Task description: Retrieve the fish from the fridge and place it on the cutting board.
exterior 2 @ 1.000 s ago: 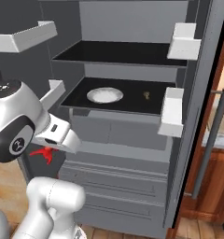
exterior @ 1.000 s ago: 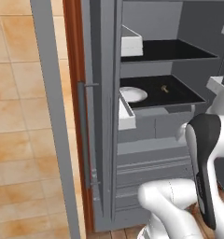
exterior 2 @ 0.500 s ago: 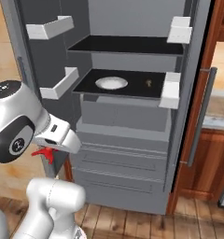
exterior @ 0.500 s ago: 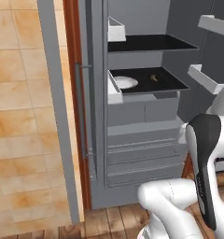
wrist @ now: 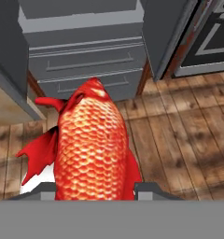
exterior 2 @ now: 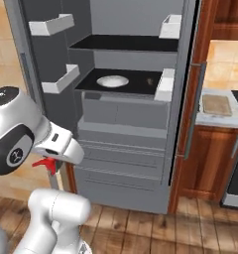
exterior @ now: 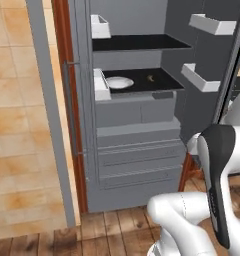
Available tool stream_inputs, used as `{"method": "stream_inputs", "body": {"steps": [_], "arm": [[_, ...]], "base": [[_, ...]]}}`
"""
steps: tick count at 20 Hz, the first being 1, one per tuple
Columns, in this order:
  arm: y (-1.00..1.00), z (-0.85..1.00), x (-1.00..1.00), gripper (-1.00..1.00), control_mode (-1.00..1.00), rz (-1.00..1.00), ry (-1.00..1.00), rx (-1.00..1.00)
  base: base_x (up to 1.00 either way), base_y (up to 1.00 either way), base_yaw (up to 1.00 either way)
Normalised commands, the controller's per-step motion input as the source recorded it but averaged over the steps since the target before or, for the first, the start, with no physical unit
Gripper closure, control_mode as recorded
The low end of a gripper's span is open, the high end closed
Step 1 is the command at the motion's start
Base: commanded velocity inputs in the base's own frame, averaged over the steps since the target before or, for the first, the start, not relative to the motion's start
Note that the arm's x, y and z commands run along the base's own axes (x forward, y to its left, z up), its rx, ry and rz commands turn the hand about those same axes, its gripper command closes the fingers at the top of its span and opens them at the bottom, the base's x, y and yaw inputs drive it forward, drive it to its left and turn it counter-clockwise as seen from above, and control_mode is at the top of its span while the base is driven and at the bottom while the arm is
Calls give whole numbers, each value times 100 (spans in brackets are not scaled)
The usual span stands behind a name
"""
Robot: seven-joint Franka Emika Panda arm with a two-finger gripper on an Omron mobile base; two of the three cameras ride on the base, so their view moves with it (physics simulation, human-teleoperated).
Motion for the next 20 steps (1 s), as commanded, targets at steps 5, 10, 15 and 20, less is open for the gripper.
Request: {"method": "stream_inputs", "body": {"steps": [5, 10, 15, 20], "arm": [[0, 0, 0, 100, 100, 0, 0, 0], [0, 0, 0, 100, 100, 0, 0, 0], [0, 0, 0, 100, 100, 0, 0, 0], [0, 0, 0, 100, 100, 0, 0, 0]], "base": [[0, -84, 0], [0, -98, 0], [4, -99, 0], [51, -90, 7]]}}
